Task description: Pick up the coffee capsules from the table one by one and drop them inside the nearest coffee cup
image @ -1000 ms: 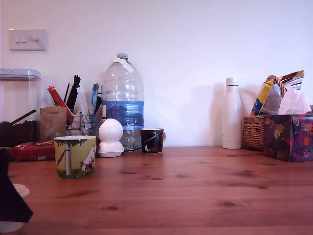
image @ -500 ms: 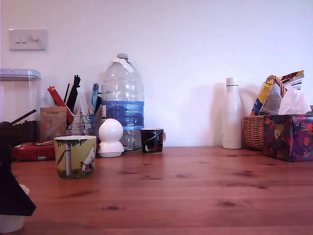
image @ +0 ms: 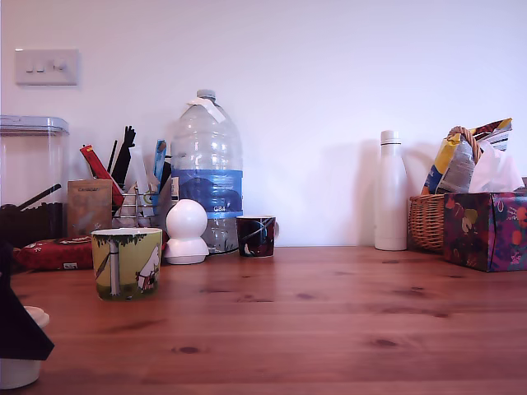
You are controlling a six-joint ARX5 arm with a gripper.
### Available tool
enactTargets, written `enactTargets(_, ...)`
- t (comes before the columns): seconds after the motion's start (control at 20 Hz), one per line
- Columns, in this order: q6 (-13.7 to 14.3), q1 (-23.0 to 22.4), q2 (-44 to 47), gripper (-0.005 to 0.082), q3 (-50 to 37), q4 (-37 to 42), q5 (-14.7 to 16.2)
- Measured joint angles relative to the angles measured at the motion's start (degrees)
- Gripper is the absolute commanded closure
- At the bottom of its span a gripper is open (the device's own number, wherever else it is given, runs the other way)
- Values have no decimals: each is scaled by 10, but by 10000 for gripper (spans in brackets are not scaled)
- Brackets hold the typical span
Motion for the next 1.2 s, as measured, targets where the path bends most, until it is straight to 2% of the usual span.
enactTargets(0.05,1,0,0,730,0,2,0)
enactTargets(0.3,59,0,0,730,0,71,0)
enactTargets(0.55,90,0,0,731,5,160,-3)
enactTargets(0.8,140,17,0,730,53,203,-65)
enactTargets(0.95,146,53,0,730,70,242,-70)
enactTargets(1.2,146,101,0,730,73,241,-65)
